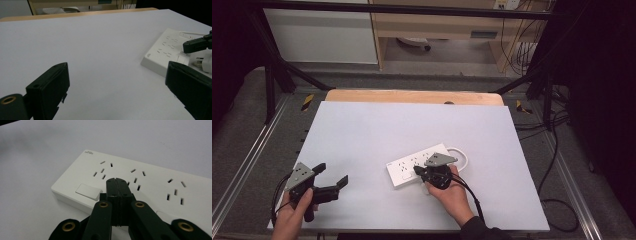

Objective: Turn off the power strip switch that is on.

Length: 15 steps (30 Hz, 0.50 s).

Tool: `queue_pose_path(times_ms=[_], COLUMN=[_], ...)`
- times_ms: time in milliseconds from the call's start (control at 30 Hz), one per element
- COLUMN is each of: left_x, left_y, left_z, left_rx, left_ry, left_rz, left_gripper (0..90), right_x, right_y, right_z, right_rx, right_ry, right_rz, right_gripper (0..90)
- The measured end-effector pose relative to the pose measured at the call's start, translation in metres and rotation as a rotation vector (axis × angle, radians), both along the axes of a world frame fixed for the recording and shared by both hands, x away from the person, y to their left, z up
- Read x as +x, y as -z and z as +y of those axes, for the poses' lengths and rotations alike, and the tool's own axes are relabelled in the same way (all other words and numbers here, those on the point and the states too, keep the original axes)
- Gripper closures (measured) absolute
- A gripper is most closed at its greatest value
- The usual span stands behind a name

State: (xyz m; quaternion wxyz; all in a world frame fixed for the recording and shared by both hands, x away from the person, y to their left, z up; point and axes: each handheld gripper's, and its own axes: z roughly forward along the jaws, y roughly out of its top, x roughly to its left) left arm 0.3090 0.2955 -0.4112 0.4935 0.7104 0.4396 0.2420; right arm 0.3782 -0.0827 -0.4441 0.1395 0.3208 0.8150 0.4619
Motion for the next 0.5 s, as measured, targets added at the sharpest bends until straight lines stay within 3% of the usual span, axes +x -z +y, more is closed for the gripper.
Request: queue_pose_path(times_ms=[500], left_x=[-0.0001], left_y=[0.0000], left_z=[-0.0001], left_rx=[0.000], left_ry=[0.000], left_rz=[0.000], left_gripper=[5.3], right_x=[0.0002], right_y=[0.0018], right_z=[0.0003], right_rx=[0.000], right_ry=[0.001], right_rz=[-0.001], right_gripper=[90.0])
